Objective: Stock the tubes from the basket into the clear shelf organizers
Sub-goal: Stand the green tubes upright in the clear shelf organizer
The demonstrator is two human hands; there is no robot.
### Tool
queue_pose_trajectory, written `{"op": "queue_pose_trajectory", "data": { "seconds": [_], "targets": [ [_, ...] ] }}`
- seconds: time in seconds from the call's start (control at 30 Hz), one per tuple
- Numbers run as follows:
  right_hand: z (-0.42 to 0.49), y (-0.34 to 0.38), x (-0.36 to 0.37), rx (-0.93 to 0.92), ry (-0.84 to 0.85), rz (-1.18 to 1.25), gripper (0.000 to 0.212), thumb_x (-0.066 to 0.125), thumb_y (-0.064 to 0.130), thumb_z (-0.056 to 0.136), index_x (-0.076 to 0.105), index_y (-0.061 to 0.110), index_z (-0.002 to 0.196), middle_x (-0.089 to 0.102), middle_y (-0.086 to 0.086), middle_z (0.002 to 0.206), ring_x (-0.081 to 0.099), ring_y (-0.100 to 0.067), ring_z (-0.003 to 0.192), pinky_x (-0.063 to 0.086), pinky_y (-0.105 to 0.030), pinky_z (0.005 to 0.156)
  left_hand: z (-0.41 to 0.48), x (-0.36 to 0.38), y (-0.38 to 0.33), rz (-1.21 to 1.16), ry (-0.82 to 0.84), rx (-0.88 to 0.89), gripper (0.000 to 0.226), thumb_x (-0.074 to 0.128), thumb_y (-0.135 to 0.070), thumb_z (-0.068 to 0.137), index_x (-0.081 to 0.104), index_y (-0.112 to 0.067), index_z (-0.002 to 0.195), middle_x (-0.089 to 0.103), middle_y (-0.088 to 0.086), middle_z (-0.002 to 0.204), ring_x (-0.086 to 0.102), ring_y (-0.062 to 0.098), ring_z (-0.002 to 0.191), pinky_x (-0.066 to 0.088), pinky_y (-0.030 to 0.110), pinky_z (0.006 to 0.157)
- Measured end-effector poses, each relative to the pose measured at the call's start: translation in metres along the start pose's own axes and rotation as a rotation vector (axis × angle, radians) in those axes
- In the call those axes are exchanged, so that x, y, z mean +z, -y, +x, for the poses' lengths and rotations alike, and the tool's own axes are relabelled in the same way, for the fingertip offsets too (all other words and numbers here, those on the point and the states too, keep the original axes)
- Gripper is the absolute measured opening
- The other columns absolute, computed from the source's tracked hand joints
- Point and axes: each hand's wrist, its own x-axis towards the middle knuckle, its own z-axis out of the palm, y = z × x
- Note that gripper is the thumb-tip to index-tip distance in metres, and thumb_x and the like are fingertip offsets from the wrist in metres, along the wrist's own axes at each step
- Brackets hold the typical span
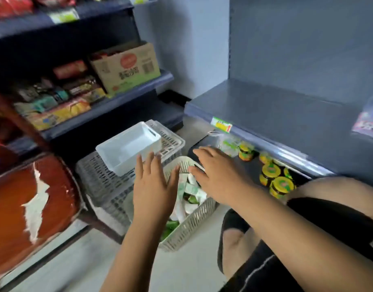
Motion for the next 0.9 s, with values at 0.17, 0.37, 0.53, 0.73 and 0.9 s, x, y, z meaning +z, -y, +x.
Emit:
{"op": "queue_pose_trajectory", "data": {
  "seconds": [0.17,0.37,0.53,0.73,0.9],
  "targets": [
    [0.026,0.004,0.098,0.038,0.260,-0.012,0.046,0.045,0.048,0.101,0.049,0.023,0.139,0.052,-0.002,0.142,0.051,-0.027,0.128,0.048,-0.042,0.099,-0.017,0.041,0.090,-0.022,0.098,-0.196,0.067,0.044,-0.055,0.101,0.040,-0.010,0.151,0.035,0.007,0.162,0.008,0.029,0.156,0.012,0.043,0.126],
    [0.051,-0.021,0.158,0.131,0.459,-0.116,0.041,0.047,0.042,0.100,0.052,0.023,0.137,0.059,-0.004,0.130,0.058,-0.028,0.117,0.053,-0.044,0.090,-0.023,0.101,0.151,-0.088,0.271,-0.361,0.060,0.045,-0.051,0.102,0.043,-0.012,0.147,0.044,0.005,0.155,0.023,0.029,0.151,0.025,0.048,0.123],
    [0.085,-0.030,0.194,0.128,0.576,-0.112,0.032,0.052,0.040,0.098,0.064,0.023,0.122,0.064,-0.003,0.116,0.061,-0.029,0.105,0.053,-0.043,0.089,-0.014,0.153,0.175,-0.132,0.402,-0.427,0.056,0.048,-0.049,0.100,0.047,-0.013,0.144,0.050,0.004,0.149,0.032,0.029,0.146,0.035,0.049,0.116],
    [0.093,-0.012,0.253,0.038,0.728,-0.095,0.013,0.052,0.027,0.098,0.063,0.021,0.093,0.061,-0.006,0.092,0.060,-0.030,0.087,0.054,-0.038,0.076,0.002,0.207,0.194,0.022,0.731,-0.557,0.049,0.061,-0.035,0.091,0.055,-0.007,0.131,0.056,0.017,0.136,0.052,0.038,0.127,0.046,0.045,0.104],
    [0.091,0.003,0.303,0.038,0.883,-0.220,0.029,0.062,0.011,0.090,0.062,0.015,0.119,0.065,-0.014,0.108,0.064,-0.033,0.098,0.050,-0.035,0.074,-0.001,0.222,0.200,0.319,1.165,-0.403,0.034,0.067,-0.026,0.085,0.065,-0.012,0.116,0.069,0.007,0.116,0.065,0.030,0.111,0.052,0.038,0.090]
  ]
}}
